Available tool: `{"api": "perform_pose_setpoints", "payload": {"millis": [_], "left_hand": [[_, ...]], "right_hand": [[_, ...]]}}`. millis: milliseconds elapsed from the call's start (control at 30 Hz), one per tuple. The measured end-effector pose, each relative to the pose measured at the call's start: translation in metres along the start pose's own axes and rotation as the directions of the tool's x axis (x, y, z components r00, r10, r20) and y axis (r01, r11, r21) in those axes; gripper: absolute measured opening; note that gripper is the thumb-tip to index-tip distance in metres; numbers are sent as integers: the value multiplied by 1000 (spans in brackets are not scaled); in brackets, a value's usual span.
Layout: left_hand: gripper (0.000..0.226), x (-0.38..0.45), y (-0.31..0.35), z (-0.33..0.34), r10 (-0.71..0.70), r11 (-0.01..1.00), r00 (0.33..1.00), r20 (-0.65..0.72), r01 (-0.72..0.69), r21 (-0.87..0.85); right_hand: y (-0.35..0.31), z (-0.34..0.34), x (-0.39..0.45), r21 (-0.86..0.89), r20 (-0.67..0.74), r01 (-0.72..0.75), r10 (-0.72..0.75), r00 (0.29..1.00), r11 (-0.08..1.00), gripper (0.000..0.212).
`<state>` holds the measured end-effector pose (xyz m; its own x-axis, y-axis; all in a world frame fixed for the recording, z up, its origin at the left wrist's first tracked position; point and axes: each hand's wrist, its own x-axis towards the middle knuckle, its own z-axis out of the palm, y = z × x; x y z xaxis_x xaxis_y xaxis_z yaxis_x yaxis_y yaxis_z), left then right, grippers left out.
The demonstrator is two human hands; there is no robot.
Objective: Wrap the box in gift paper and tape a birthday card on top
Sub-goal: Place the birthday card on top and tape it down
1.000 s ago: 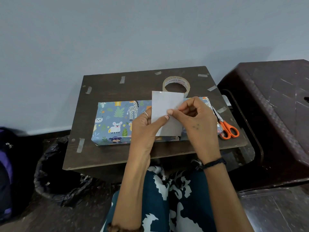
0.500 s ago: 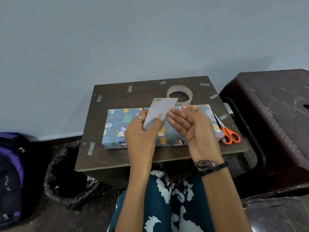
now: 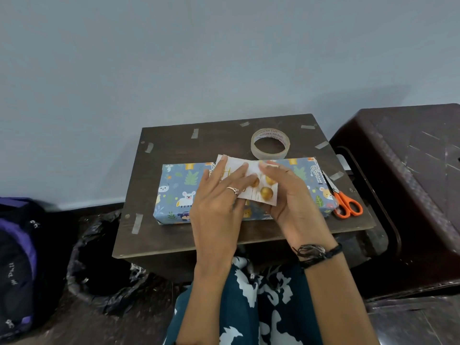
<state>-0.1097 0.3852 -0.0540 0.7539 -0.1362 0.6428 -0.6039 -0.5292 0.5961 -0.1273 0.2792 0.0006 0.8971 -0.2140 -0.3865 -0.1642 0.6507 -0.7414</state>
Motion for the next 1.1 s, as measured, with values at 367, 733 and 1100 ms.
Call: {"api": "perform_pose_setpoints", "payload": {"millis": [367,733,1100], "left_hand": [[44,10,0,-11,-666,564,734,130,610,-557],[26,20,-4,-9,-742,633,658,127,751,-189],[32,24,2,-4,-694,713,716,78,698,-66]], "right_hand": [[5,-15,44,-408,-61,36,-67,996,912,34],[9,-13,47,-662,50,184,-203,978,726,48],[23,-3,41,-865,116,314,-453,884,392,47]]}}
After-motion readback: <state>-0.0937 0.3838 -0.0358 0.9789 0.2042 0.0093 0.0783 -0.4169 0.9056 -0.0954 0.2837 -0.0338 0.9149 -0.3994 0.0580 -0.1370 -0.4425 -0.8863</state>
